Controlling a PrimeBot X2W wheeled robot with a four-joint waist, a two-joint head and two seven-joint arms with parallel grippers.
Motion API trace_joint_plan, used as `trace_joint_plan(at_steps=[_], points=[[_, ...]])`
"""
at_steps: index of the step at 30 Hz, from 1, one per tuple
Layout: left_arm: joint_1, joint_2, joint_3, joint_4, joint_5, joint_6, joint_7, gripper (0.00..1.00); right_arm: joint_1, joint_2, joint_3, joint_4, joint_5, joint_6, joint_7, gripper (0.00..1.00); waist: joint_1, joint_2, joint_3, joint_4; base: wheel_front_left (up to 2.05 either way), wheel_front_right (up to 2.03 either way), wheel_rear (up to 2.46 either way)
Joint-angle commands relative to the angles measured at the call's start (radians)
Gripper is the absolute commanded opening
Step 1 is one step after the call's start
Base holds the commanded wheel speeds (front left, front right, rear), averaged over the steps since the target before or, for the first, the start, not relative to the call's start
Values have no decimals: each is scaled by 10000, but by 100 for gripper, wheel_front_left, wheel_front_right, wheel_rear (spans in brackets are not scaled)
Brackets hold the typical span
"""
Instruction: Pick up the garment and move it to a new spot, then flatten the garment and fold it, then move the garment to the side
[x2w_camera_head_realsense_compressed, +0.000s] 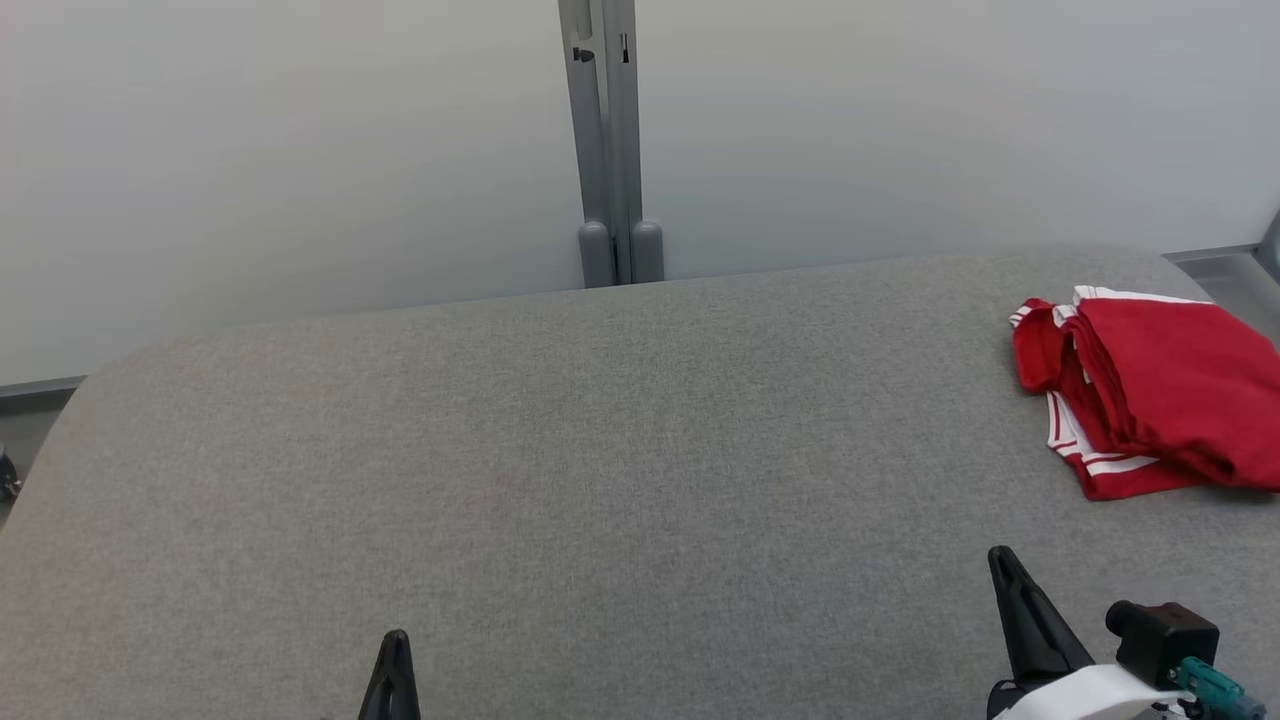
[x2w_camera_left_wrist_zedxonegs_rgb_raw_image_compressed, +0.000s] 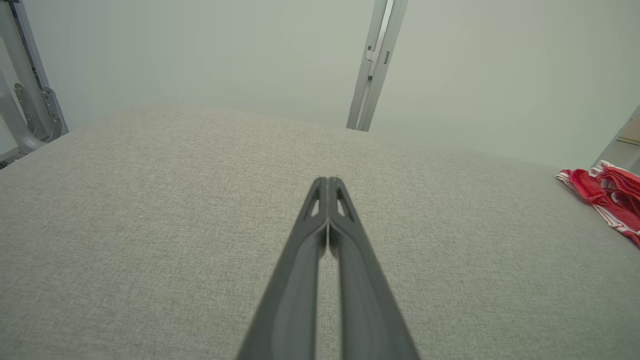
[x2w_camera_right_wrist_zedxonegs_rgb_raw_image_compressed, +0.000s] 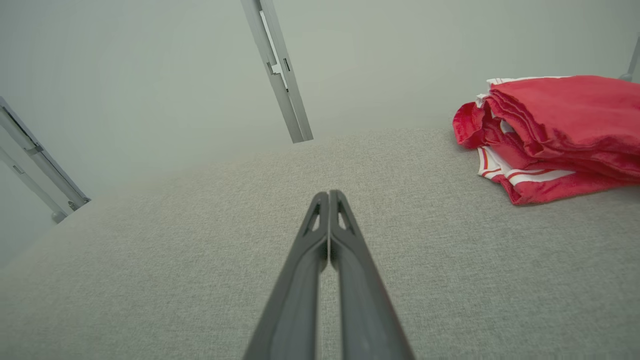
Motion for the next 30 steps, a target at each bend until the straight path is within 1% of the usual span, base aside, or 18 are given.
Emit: trace_joint_plan(at_steps=[1,15,30], points=[[-278,79,119,-107,-490,-108,75,0,-315,-19,-120,-137,445,-1,113,0,0,0,17,7,0,0,0],[-965,225,506,331,-3003,-591,574,0,-693,154,-499,-69,2689,-3,743,0,0,0,162,60,0,0,0],[-1552,318,905,648,-5226,-1005,1050,0,-1033,309,-843,-11,4717,-4,1318,0,0,0,318,115,0,0,0]])
